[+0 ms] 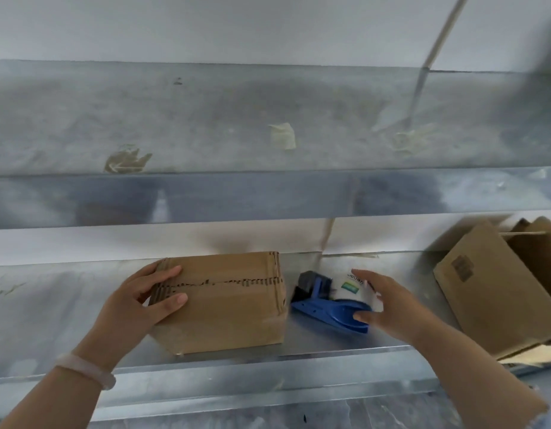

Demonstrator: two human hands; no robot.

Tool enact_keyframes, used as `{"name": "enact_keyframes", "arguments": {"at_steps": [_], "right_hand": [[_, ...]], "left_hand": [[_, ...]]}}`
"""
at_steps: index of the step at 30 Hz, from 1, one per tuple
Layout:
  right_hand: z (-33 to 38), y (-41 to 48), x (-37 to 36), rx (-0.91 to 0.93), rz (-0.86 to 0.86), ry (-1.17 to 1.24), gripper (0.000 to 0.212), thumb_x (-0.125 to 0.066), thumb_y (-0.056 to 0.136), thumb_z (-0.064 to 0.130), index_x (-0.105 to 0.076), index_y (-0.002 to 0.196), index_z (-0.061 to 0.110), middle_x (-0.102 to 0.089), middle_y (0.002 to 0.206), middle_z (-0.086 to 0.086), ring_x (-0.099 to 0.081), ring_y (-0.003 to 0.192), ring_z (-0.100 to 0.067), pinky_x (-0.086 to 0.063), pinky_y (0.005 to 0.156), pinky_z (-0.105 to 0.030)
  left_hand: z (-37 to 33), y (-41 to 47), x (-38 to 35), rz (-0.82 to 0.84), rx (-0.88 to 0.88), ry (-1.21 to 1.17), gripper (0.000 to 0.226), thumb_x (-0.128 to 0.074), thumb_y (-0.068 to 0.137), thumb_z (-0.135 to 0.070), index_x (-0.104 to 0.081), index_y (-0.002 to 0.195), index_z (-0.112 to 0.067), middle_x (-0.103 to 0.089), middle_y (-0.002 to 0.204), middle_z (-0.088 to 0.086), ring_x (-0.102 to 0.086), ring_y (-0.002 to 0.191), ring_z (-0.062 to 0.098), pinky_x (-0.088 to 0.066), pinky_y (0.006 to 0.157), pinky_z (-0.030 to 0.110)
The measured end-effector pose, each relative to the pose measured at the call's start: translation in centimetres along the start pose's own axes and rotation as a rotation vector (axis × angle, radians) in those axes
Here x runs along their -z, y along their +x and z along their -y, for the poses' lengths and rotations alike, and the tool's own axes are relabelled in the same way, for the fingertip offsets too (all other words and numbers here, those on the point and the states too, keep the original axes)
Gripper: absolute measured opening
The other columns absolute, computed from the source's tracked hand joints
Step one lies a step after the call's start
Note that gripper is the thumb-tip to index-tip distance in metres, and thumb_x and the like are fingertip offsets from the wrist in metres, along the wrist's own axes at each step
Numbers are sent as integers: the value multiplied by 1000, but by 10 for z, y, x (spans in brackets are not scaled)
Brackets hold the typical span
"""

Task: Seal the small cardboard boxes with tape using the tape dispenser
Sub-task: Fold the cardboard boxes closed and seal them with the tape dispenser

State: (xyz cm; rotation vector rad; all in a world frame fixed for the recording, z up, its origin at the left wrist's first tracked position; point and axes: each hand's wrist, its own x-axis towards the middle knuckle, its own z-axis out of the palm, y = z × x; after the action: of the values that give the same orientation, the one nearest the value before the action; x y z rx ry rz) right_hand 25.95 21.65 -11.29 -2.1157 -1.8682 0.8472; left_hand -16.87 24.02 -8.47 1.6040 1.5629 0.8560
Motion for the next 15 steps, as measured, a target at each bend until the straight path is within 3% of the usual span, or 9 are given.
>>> {"name": "enact_keyframes", "arguments": {"at_steps": [2,5,7,10,15], "right_hand": [[-5,-1,-1,21,-34,48,74,-84,71,32,-42,130,49,-53,129,14,-55,107,-8,-55,88,-29],[-21,-5,3,49,-56,114,70,-86,68,34,-47,124,48,-55,121,17,-58,104,-10,-56,88,-33],[-32,-10,17,50,-98,195,68,-86,68,32,-49,122,47,-56,118,18,-60,102,-9,-57,86,-31],[-47,-27,52,49,-195,271,66,-86,68,30,-49,121,47,-56,114,19,-61,94,-3,-55,70,-19],[-61,-62,106,118,-337,185,73,-83,69,36,-46,131,42,-52,119,15,-61,94,-5,-58,77,-28]], "left_hand": [[-6,-2,-8,-16,24,1,48,-76,61,-42,-65,106,-55,-46,135,-20,-48,120,8,-38,99,25],[-16,-5,-25,-41,56,7,48,-77,64,-38,-65,110,-44,-47,135,-18,-48,119,7,-38,98,24],[-23,-9,-38,-54,65,-2,49,-78,66,-36,-66,112,-42,-47,135,-19,-48,120,8,-39,98,24],[-36,-13,-62,-61,65,-12,46,-80,71,-29,-66,112,-41,-47,136,-18,-48,119,7,-38,96,21],[-69,-14,-112,-3,59,-44,46,-80,65,-37,-65,108,-47,-45,136,-19,-49,120,9,-38,100,23]]}}
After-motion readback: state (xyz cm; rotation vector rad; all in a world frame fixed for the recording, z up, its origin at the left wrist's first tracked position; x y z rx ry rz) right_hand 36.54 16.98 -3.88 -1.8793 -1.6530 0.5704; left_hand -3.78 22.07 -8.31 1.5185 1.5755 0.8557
